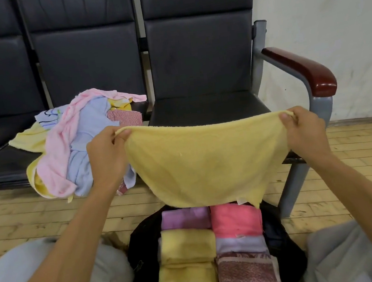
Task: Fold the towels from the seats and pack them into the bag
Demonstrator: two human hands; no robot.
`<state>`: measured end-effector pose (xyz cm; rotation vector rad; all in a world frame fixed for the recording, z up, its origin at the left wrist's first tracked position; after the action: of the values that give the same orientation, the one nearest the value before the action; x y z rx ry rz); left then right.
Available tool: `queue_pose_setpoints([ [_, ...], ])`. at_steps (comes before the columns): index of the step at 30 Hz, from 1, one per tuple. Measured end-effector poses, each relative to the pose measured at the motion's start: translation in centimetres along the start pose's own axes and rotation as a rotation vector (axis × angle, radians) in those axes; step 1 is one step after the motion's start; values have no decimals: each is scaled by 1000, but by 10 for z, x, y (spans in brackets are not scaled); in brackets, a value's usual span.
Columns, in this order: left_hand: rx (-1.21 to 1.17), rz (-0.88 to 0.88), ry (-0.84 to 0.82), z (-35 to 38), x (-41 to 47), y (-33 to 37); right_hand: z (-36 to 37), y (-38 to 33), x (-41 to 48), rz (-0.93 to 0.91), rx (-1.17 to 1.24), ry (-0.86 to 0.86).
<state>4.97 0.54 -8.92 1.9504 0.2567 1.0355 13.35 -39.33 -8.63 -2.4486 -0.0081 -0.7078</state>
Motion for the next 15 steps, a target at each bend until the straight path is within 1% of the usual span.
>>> queue_pose_setpoints([
  [5,96,43,-38,-2,5,-4,-8,0,0,-68,-34,51],
  [9,24,53,-68,-2,2,0,-5,4,-1,-58,14,28],
  [12,28,49,-86,-1,2,1,-1,4,0,-23,24,0],
  [15,-25,-1,-90,-1,2,-1,3,9,3,73,88,-28],
])
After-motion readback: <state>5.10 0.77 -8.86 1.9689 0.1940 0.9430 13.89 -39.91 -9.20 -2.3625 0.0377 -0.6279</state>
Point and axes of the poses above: each hand's wrist, its own x-axis towards the middle knuckle, its own z-axis out of the palm, y = z × x, the point moved 6 cm from there along x, towards the middle knuckle, and after that the axes turned 11 degrees about -x, right-handed, at the moved point
